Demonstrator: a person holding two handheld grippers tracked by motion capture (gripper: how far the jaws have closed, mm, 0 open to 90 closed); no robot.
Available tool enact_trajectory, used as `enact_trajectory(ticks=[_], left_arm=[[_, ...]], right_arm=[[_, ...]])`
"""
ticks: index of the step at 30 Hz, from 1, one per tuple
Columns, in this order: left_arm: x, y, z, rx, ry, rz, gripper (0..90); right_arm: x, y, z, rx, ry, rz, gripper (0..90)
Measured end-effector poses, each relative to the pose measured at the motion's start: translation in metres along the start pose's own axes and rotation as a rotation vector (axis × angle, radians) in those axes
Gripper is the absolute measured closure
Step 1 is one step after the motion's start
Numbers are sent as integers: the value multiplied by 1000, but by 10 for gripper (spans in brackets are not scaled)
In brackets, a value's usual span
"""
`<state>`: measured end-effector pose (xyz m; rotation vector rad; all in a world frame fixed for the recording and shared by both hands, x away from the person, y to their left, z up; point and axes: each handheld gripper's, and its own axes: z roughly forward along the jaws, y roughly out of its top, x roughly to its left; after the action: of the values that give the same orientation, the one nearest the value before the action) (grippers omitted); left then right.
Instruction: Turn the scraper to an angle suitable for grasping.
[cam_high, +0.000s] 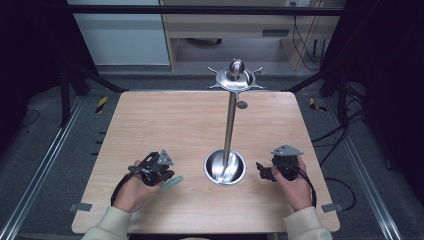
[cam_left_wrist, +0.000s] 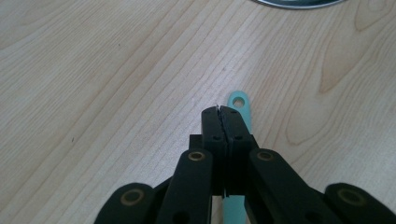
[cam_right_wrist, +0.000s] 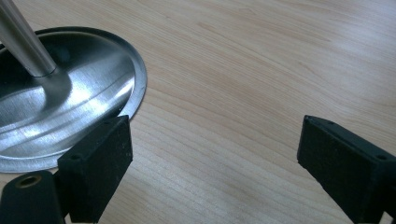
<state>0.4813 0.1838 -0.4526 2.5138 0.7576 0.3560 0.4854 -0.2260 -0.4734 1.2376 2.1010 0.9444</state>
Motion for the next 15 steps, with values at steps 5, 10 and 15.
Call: enact_trajectory(ticks=[5,10,15], left_arm=[[-2,8,-1,101,4,13,867],[-4,17,2,142,-2,8,815],[-6,21,6,192,-17,19,739]], right_arm=[[1,1,-1,-4,1,-6,107],[2,2,0,-5,5,-8,110],[2,2,-1,-8,5,-4,110]])
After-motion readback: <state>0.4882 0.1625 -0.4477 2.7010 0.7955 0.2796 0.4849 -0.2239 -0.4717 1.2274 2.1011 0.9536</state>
